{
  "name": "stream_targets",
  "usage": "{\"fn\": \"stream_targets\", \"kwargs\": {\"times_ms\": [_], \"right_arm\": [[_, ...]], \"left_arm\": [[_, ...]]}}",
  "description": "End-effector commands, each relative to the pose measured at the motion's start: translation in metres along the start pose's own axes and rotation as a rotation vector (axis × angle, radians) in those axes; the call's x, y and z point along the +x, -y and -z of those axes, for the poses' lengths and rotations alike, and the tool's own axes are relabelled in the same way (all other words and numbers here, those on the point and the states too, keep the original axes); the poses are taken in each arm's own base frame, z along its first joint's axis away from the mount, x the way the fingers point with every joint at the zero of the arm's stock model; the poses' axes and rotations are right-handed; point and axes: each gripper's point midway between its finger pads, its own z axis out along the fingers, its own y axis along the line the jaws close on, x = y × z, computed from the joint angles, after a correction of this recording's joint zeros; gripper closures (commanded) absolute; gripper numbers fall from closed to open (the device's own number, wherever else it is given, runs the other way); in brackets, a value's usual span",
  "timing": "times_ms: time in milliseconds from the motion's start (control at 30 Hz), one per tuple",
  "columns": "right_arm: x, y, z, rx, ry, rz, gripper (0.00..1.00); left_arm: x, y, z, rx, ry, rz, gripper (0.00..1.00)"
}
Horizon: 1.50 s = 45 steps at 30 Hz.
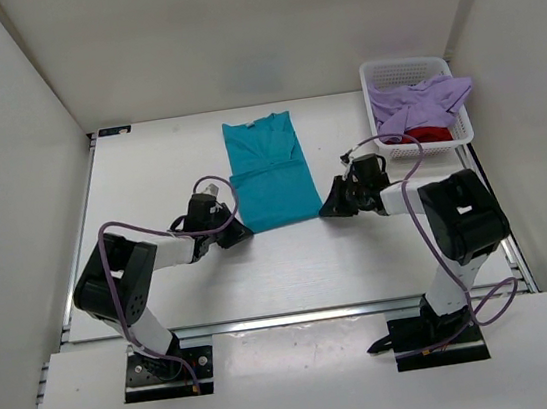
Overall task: Fold and stack the t-shirts
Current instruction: Grab one side of the 2/3 rectangular tshirt with both arms, then fold the long partially folded tshirt into a neat square
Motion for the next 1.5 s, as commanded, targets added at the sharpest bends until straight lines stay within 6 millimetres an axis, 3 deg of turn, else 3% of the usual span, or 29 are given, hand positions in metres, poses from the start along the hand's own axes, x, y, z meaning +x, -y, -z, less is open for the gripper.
{"fn": "stream_targets", "kwargs": {"times_ms": [0, 200, 233, 333, 367, 400, 433, 467, 500, 533, 600, 633, 667, 700, 733, 833, 900, 967, 1000, 1033, 1067, 1100, 1133, 1167, 1200, 1233, 1300, 1433, 1467], "right_arm": [[-0.009, -0.01, -0.003, -0.011, 0.034, 0.043, 1.0], [0.033, -0.021, 0.025, 0.013, 0.03, 0.047, 1.0], [0.055, -0.017, 0.029, 0.031, -0.008, 0.044, 1.0], [0.099, -0.014, 0.048, 0.069, -0.053, 0.07, 1.0], [0.117, -0.014, 0.056, 0.083, -0.072, 0.077, 1.0], [0.13, -0.023, 0.062, 0.055, -0.085, 0.095, 1.0], [0.128, -0.031, 0.069, 0.04, -0.056, 0.112, 1.0], [0.148, -0.027, 0.075, 0.063, -0.111, 0.105, 1.0], [0.144, -0.045, 0.08, 0.02, -0.086, 0.124, 1.0], [0.14, -0.047, 0.083, 0.029, -0.071, 0.131, 1.0], [0.107, -0.076, 0.087, -0.011, -0.016, 0.171, 0.99], [0.101, -0.077, 0.085, 0.011, -0.021, 0.185, 1.0], [0.073, -0.095, 0.087, -0.003, 0.023, 0.22, 1.0], [0.046, -0.108, 0.084, -0.008, 0.056, 0.251, 1.0], [0.039, -0.104, 0.075, 0.013, 0.038, 0.249, 1.0], [-0.035, -0.13, 0.06, -0.016, 0.116, 0.262, 1.0], [-0.076, -0.126, 0.044, -0.005, 0.137, 0.252, 1.0], [-0.122, -0.125, 0.018, -0.009, 0.138, 0.247, 1.0], [-0.12, -0.102, -0.006, 0.013, 0.069, 0.218, 1.0], [-0.151, -0.116, -0.004, -0.017, 0.101, 0.226, 1.0], [-0.173, -0.113, -0.021, -0.017, 0.105, 0.227, 1.0], [-0.161, -0.087, -0.05, 0.015, 0.022, 0.201, 1.0], [-0.183, -0.104, -0.048, -0.02, 0.043, 0.228, 1.0], [-0.194, -0.102, -0.063, -0.026, 0.027, 0.232, 1.0], [-0.185, -0.081, -0.088, -0.009, -0.021, 0.202, 1.0], [-0.197, -0.091, -0.099, -0.038, -0.007, 0.221, 0.99], [-0.236, -0.12, -0.095, -0.119, 0.072, 0.259, 0.96], [-0.256, -0.133, -0.086, -0.195, 0.117, 0.232, 0.76], [-0.252, -0.126, -0.088, -0.177, 0.101, 0.215, 0.64]], "left_arm": [[-0.001, -0.005, 0.008, -0.048, 0.016, -0.021, 1.0], [0.036, -0.02, 0.041, -0.084, -0.027, -0.091, 1.0], [0.044, -0.017, 0.05, -0.077, -0.026, -0.108, 1.0], [0.093, -0.044, 0.079, -0.115, -0.096, -0.129, 1.0], [0.103, -0.037, 0.088, -0.083, -0.1, -0.136, 1.0], [0.121, -0.052, 0.095, -0.115, -0.135, -0.113, 1.0], [0.13, -0.046, 0.104, -0.08, -0.134, -0.107, 1.0], [0.132, -0.035, 0.112, -0.034, -0.119, -0.113, 1.0], [0.137, -0.037, 0.117, -0.037, -0.127, -0.085, 1.0], [0.127, -0.02, 0.125, 0.027, -0.085, -0.074, 1.0], [0.103, 0.002, 0.138, 0.08, -0.038, -0.068, 1.0], [0.076, 0.019, 0.146, 0.111, 0.025, -0.075, 1.0], [0.062, 0.019, 0.145, 0.094, 0.041, -0.063, 1.0], [0.039, 0.042, 0.153, 0.141, 0.081, -0.097, 1.0], [0.014, 0.05, 0.153, 0.131, 0.112, -0.112, 1.0], [-0.047, 0.069, 0.142, 0.109, 0.204, -0.122, 1.0], [-0.081, 0.057, 0.114, 0.072, 0.194, -0.061, 1.0], [-0.115, 0.064, 0.098, 0.068, 0.22, -0.052, 1.0], [-0.131, 0.054, 0.083, 0.016, 0.228, -0.041, 1.0], [-0.135, 0.035, 0.064, -0.042, 0.212, -0.023, 1.0], [-0.152, 0.038, 0.06, -0.041, 0.24, -0.016, 1.0], [-0.165, 0.023, 0.046, -0.072, 0.233, 0.02, 1.0], [-0.165, 0.005, 0.03, -0.101, 0.2, 0.053, 1.0], [-0.174, -0.003, 0.017, -0.103, 0.193, 0.085, 1.0], [-0.187, 0.003, 0.014, -0.079, 0.204, 0.096, 1.0], [-0.193, -0.004, 0.003, -0.079, 0.191, 0.118, 1.0], [-0.206, -0.008, -0.001, -0.093, 0.204, 0.133, 1.0], [-0.233, -0.019, 0.02, -0.123, 0.332, 0.168, 0.97], [-0.242, -0.019, 0.026, -0.107, 0.36, 0.165, 0.88]]}}
